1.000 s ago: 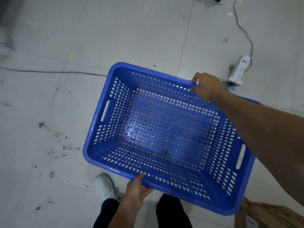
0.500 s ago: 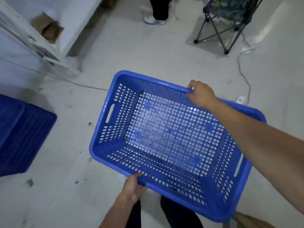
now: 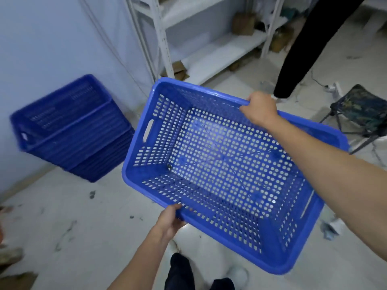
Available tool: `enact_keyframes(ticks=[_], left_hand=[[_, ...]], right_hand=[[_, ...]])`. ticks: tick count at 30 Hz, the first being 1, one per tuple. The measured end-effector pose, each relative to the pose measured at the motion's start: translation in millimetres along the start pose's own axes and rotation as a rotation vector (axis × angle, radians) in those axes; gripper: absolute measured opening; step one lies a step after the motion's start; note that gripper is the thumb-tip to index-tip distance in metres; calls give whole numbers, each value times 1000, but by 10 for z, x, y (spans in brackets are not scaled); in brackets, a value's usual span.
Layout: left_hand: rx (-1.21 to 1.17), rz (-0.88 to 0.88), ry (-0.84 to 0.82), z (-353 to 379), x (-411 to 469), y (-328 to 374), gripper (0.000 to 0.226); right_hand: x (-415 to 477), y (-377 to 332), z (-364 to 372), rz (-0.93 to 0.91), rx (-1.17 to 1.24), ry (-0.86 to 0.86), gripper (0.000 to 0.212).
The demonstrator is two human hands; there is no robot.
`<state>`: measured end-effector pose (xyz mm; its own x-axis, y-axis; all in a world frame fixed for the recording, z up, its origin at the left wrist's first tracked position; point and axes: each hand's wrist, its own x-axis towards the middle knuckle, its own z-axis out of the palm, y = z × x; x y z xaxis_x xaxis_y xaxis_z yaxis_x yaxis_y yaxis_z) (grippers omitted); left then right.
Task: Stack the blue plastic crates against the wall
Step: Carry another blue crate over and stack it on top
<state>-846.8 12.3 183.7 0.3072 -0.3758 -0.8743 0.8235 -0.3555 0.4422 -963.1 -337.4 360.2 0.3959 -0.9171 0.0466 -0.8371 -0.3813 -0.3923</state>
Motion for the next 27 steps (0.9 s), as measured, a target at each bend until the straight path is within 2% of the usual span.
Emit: enact_keyframes(ticks=[4,7,16,22,27], left_hand=[[-134,43,8,-352,-137,524,25],[-198,87,22,-726,-205,928,24],[-357,230,57,-1970,-144,2135,14],[-515,367,87,-2434,-203,2792,33],[-658,371,161,-2674,-164,3353,44]], right_hand=[[190,-1062,-40,-143,27,73,20],[267,-1904,20,-262,51,98,20],[426,-4302,335,-480,68,50,17],[547,-5616,481,-595,97,62,23],[702,-6515,635,-689,135,54,26]])
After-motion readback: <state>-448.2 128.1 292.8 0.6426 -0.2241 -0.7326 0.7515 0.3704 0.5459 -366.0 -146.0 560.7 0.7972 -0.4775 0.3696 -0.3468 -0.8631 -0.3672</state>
